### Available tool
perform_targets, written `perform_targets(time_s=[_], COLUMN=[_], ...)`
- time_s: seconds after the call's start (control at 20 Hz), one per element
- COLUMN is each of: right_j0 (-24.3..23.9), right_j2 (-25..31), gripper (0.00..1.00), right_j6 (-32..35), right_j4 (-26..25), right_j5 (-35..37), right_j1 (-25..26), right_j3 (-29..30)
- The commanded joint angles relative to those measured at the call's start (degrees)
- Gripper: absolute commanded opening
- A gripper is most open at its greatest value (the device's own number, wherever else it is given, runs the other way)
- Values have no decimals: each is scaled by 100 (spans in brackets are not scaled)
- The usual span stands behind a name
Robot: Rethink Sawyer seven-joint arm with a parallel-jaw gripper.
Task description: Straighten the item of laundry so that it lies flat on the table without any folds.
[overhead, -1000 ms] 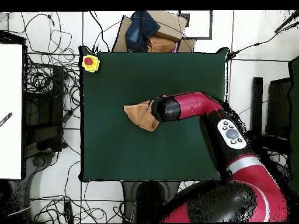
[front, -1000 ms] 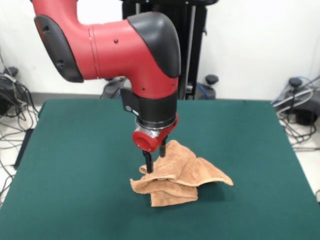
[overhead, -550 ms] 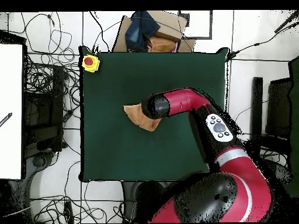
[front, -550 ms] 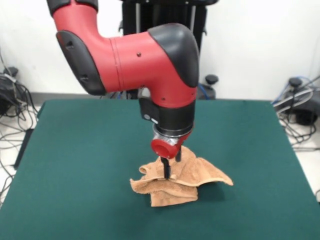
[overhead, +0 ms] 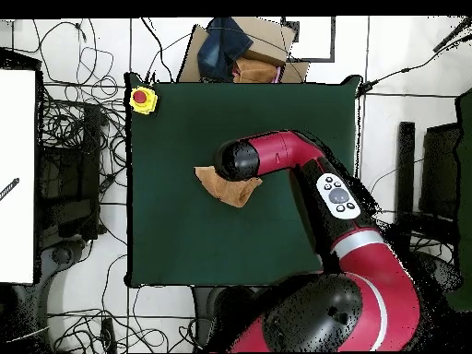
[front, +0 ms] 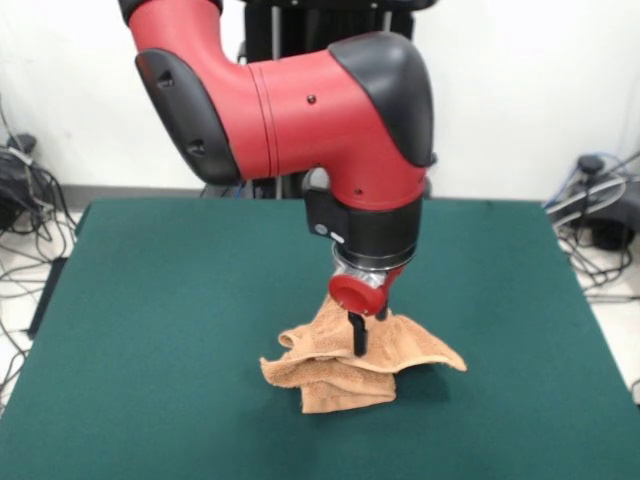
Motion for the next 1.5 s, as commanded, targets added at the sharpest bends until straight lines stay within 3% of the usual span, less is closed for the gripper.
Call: perform_targets(time_s=[0.05,0.65,1.5], right_j0=[88,26,-410], right_j2=[381,332,134], gripper=[100,100,100], right_j6=[-852,-1009,-1750], right_j4=[149,51,-260], right_j5=[502,491,503], right_j1=[-55,116,629], right_j3=[-171,-415,-748])
